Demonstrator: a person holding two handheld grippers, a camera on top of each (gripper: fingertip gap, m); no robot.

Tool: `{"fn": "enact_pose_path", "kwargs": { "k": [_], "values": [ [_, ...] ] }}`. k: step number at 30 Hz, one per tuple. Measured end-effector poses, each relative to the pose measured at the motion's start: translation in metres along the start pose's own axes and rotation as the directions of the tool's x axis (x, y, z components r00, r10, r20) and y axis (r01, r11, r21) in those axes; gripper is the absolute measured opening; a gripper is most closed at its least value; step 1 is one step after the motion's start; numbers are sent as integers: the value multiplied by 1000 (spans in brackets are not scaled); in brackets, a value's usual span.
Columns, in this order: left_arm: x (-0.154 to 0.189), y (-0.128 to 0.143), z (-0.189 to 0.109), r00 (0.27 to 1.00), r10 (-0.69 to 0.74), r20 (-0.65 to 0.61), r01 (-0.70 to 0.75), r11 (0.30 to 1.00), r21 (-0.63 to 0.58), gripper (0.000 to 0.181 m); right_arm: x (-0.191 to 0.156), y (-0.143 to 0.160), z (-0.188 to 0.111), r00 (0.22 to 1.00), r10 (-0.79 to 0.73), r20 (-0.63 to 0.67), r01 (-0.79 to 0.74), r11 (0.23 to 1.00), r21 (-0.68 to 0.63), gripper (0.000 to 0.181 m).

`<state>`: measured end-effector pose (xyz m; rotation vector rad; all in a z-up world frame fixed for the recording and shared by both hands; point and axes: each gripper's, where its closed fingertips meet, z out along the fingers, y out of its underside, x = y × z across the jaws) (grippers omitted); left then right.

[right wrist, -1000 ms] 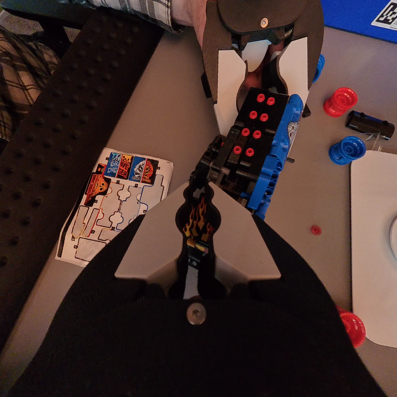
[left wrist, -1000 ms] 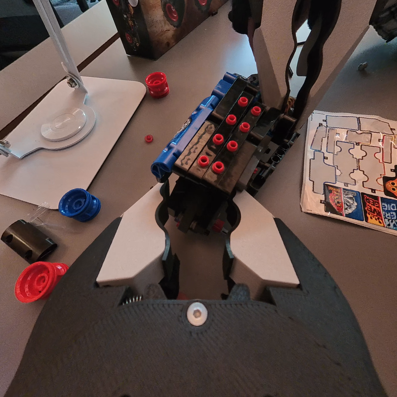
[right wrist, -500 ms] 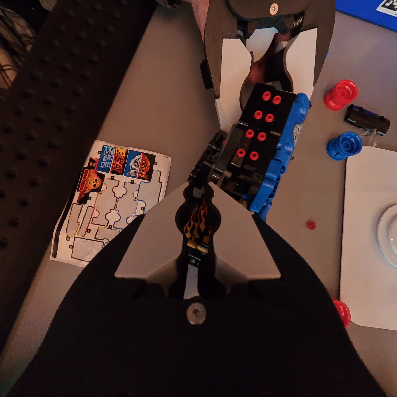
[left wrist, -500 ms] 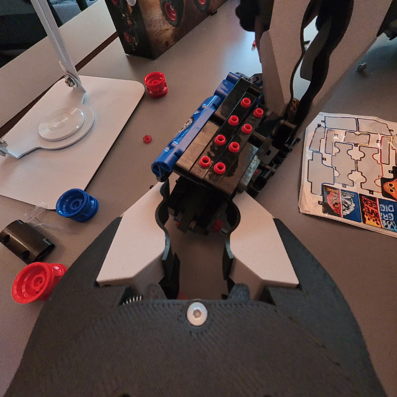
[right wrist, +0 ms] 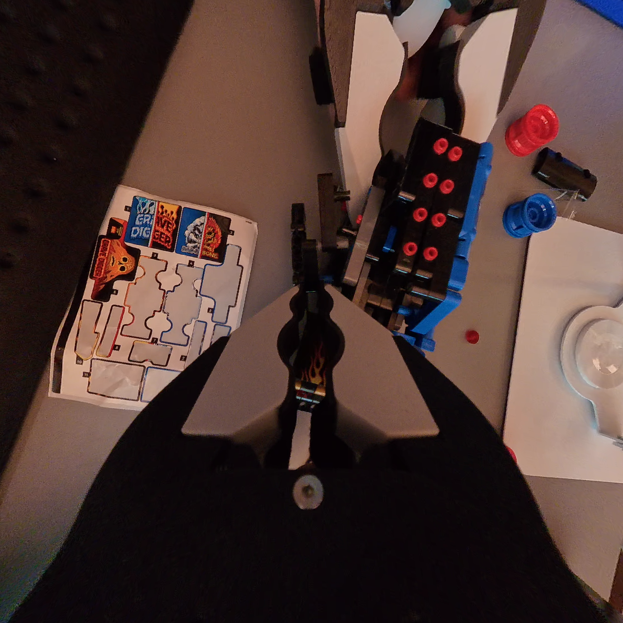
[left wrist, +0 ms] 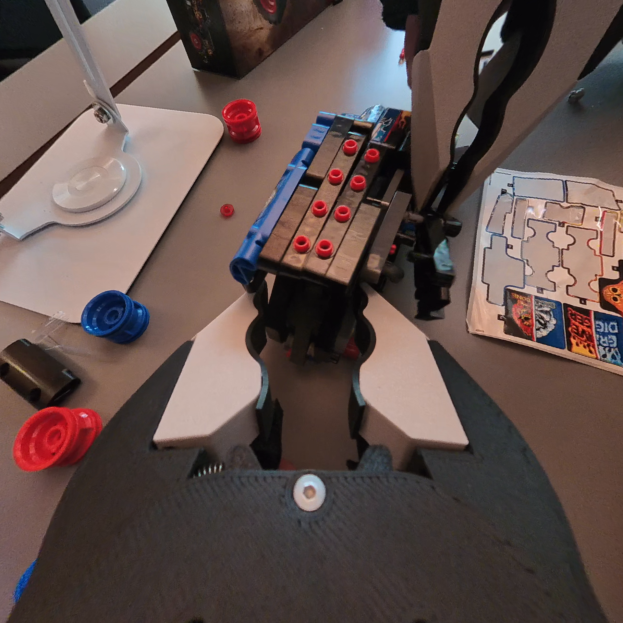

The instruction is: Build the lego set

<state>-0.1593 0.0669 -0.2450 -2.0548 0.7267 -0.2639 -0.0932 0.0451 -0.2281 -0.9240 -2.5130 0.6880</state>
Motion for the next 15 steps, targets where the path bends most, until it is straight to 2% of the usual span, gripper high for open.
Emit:
{"fn": "enact_pose_path", "kwargs": {
  "k": [10,12,15],
  "values": [
    [12,10,-20,1000,-11,-9,10,994,-112,63,-4,-7,-3,998,-52,-46,53,999,14,5],
    [15,17,-22,1000,-11,-17,8,988,-156,77,-3,-7,-2,996,-65,-64,65,998,7,5],
    [14,19,-29,1000,-1,3,1,983,-185,84,-1,-7,-4,995,-57,-84,58,998,14,4]
  ]
}}
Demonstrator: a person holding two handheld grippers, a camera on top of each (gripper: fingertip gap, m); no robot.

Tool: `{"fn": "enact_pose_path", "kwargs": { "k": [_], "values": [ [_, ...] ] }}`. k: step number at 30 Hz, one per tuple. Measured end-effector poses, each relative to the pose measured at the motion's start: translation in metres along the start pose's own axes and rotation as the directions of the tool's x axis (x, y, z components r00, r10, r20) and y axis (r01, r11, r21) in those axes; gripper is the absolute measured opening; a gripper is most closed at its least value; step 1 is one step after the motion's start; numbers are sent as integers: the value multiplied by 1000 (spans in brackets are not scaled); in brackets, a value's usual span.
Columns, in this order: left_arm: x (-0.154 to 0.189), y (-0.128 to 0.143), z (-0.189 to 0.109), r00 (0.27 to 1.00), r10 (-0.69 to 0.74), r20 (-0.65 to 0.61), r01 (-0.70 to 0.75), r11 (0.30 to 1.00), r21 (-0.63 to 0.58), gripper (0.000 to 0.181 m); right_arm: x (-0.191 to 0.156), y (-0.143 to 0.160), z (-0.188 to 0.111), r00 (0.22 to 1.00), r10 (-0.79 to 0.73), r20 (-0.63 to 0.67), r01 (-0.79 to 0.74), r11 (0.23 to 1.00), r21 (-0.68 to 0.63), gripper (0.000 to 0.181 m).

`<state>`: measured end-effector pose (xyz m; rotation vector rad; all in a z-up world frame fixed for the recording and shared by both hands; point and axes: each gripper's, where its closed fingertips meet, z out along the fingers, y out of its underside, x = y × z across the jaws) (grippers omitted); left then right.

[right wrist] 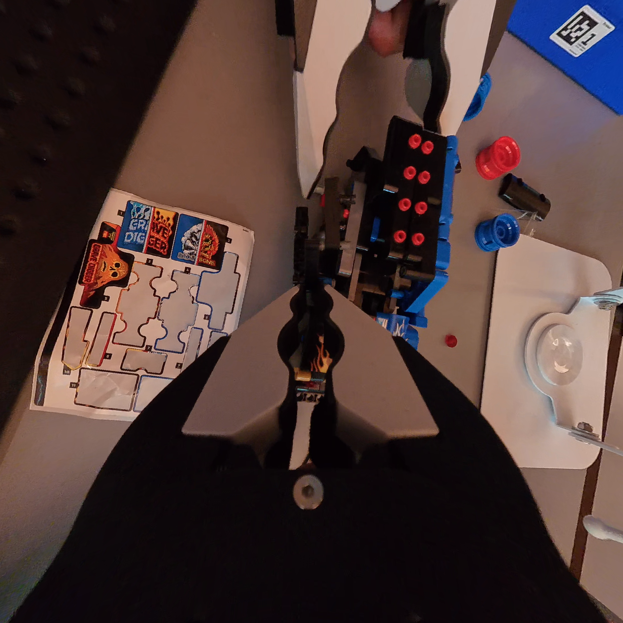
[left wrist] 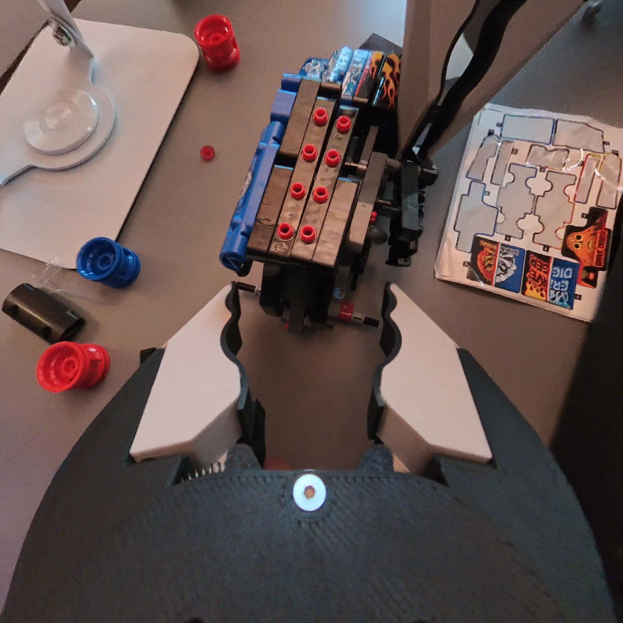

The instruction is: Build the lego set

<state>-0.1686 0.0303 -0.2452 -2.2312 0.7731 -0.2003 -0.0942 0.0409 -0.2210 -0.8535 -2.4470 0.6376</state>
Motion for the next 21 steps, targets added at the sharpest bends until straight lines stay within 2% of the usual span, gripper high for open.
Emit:
{"fn": "enact_pose_path", "kwargs": {
  "k": [5,11,15,21],
  "values": [
    [-5,-23,-26,994,15,112,-24,996,82,88,3,-5,-6,999,18,-29,-17,999,33,4],
    [5,-50,-34,938,168,304,-219,965,143,87,10,-4,-8,997,52,-64,-50,998,33,5],
    [11,-58,-21,945,198,259,-232,966,110,93,13,-1,-7,994,81,-72,-79,997,25,5],
    [-1,-65,-7,975,163,153,-177,981,84,64,21,3,-9,985,151,-88,-150,989,18,5]
  ]
}}
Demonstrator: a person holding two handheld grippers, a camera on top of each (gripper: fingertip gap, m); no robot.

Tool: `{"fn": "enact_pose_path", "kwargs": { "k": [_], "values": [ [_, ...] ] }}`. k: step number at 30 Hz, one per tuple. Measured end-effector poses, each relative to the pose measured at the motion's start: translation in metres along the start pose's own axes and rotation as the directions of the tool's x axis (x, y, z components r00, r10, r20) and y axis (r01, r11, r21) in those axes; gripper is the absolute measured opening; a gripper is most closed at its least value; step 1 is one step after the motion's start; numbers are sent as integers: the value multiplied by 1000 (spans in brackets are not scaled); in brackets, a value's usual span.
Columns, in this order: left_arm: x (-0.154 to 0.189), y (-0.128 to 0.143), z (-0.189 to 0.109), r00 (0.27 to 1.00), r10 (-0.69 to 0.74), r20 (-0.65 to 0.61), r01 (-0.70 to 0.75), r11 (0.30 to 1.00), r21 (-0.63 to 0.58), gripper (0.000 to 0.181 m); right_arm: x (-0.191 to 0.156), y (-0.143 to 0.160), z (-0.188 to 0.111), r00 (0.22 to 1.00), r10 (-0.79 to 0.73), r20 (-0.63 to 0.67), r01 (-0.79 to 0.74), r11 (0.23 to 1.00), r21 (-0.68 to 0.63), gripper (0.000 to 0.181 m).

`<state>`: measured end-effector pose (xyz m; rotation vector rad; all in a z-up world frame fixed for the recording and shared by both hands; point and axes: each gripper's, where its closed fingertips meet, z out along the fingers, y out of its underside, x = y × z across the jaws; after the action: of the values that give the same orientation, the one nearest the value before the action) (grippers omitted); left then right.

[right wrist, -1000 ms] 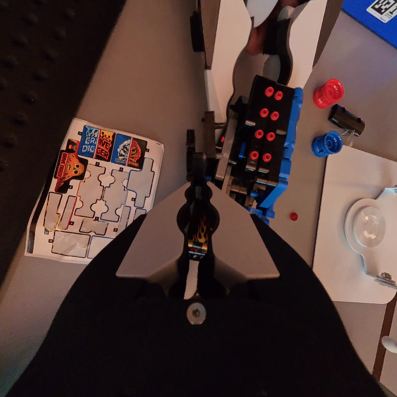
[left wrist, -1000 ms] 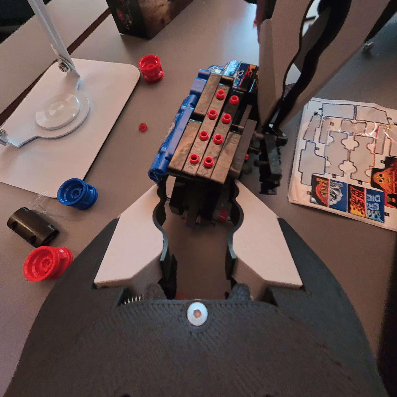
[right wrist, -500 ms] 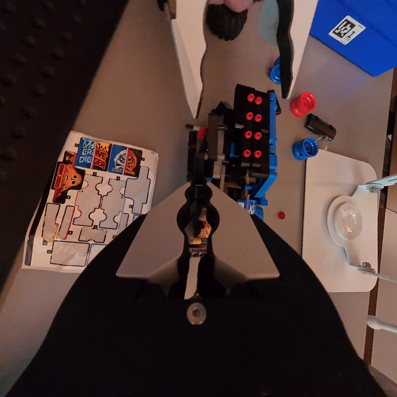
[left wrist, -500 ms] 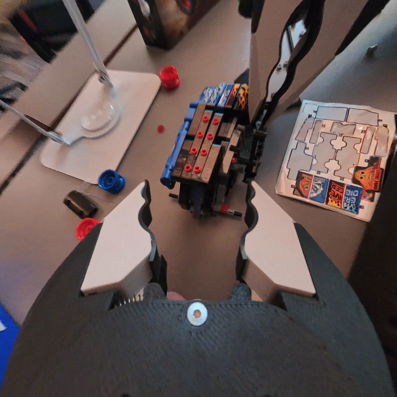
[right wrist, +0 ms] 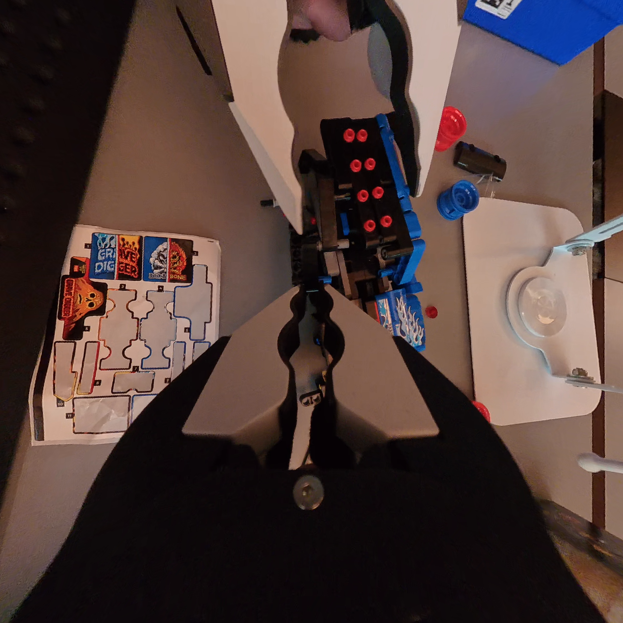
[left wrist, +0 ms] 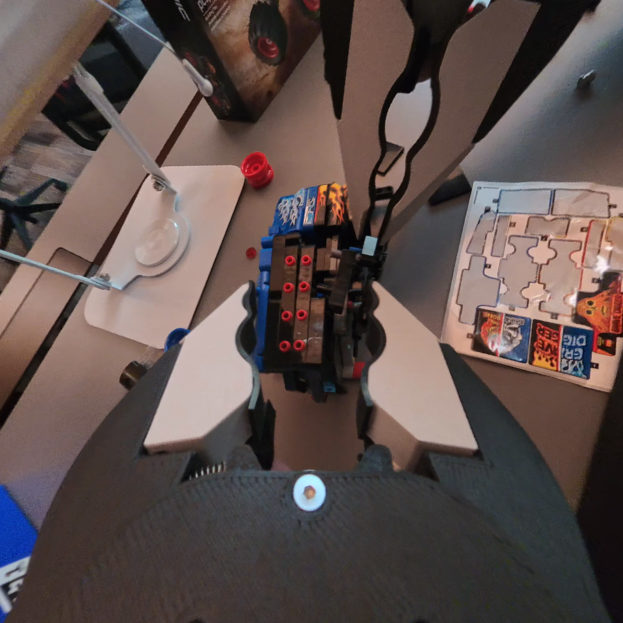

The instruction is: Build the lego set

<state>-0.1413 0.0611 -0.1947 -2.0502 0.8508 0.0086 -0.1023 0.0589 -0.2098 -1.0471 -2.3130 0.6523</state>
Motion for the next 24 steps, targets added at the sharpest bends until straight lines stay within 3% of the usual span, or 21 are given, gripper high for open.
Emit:
{"fn": "enact_pose_path", "kwargs": {
  "k": [11,18,24],
  "values": [
    [-8,-9,5,963,201,178,-209,978,27,26,14,7,1,995,102,-3,-101,995,21,5],
    [-14,-11,5,938,239,249,-257,966,40,17,22,12,-13,992,123,-7,-123,992,24,15],
    [-13,-11,7,901,307,305,-328,944,20,17,21,12,-3,996,76,-49,-76,997,2,23]
  ]
}}
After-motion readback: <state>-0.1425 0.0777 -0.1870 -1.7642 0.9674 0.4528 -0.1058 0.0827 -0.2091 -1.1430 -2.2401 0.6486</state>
